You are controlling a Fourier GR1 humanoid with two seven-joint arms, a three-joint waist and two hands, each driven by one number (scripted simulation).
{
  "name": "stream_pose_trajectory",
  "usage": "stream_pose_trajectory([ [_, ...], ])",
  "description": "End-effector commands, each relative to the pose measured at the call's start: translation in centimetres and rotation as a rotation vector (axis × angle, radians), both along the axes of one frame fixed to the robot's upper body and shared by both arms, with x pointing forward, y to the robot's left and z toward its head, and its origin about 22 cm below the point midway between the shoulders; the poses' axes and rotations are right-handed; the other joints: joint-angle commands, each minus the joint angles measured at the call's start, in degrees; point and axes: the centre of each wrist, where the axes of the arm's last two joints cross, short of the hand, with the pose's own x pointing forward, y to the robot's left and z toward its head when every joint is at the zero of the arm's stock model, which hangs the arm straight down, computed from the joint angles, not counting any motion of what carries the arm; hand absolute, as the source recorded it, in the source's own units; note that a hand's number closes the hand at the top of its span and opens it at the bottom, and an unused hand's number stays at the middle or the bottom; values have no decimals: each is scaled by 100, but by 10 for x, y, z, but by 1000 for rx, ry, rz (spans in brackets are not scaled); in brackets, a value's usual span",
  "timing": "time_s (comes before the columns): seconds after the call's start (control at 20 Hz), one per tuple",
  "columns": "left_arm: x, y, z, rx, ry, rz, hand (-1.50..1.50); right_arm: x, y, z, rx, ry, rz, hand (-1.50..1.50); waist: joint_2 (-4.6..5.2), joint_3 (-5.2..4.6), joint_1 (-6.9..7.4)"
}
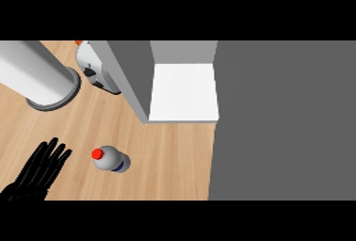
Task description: Pick up the bottled water, place it into the cabinet and close the cabinet
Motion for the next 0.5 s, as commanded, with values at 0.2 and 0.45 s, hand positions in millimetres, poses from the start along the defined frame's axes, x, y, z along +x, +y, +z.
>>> stream_pose_trajectory([
  [0.2, 39, 25, -35, 44, 42, -4, -150, -6, 5, -18, 4, -20, 18, -150, -1, 0, -32],
  [0.45, 47, -2, -75, 32, 113, -21, -150, -3, 17, -15, -11, 6, 26, -150, 5, -2, -14],
])
